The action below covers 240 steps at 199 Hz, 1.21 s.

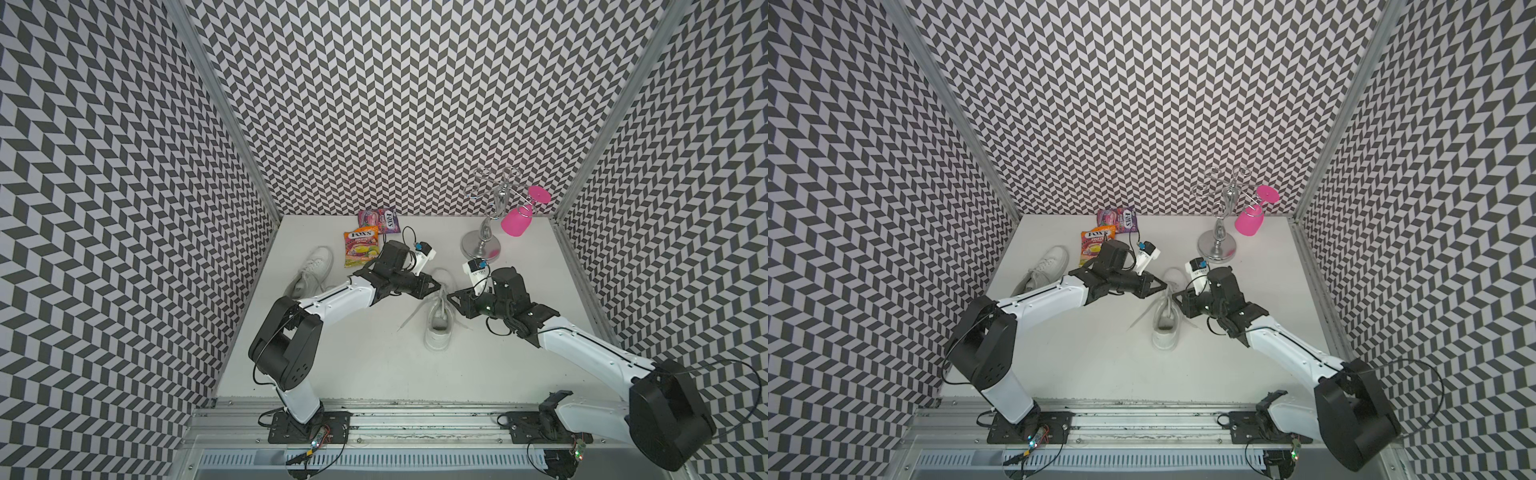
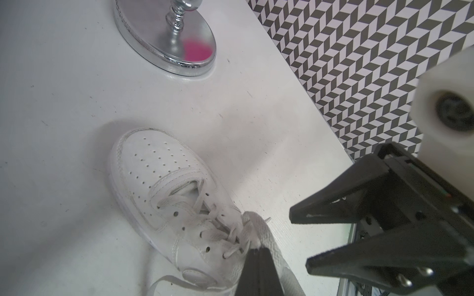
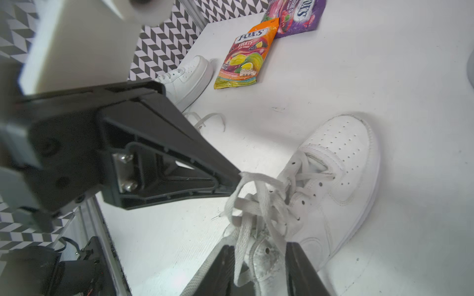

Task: Tie the shoes
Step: Cross the shoelace with the shoelace, then tie the shoelace on the shoe.

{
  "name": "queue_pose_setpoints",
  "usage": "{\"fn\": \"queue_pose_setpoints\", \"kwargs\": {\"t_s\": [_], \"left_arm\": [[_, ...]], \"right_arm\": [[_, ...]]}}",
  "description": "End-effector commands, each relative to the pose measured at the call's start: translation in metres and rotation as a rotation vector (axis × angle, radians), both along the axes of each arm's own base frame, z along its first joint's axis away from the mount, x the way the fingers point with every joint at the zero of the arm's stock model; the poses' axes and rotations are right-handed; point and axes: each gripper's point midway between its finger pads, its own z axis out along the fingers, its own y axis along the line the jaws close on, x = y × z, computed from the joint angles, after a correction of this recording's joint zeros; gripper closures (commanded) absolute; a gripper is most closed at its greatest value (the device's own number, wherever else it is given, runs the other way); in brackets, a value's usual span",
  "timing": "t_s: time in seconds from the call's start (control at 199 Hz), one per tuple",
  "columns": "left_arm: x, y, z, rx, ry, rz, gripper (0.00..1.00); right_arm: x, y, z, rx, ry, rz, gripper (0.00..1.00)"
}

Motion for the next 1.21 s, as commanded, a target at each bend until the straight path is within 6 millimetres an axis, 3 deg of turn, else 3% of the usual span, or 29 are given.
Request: {"fn": "queue_pose_setpoints", "kwargs": {"t_s": [0.0,0.658,0.879,1.201], "left_arm": [[0.002,0.002,0.015,-0.027,-0.037,0.011,1.0],[0.001,0.001,0.014,-0.028,-0.032,0.008,1.0],[0.002,0.002,0.014,-0.027,-0.032,0.009,1.0],[0.004,0.004,0.015,-0.026,-0.034,0.018,1.0]], "right_arm": [[-0.006,0.01,-0.001,0.02,-0.009,0.039,0.63],[-0.026,0.029,-0.032,0.008,0.083,0.09,0.66],[-0.028,0.024,-0.043,-0.033,0.096,0.065,0.67],[-0.022,0.024,-0.046,-0.056,0.095,0.049,0.8]]}}
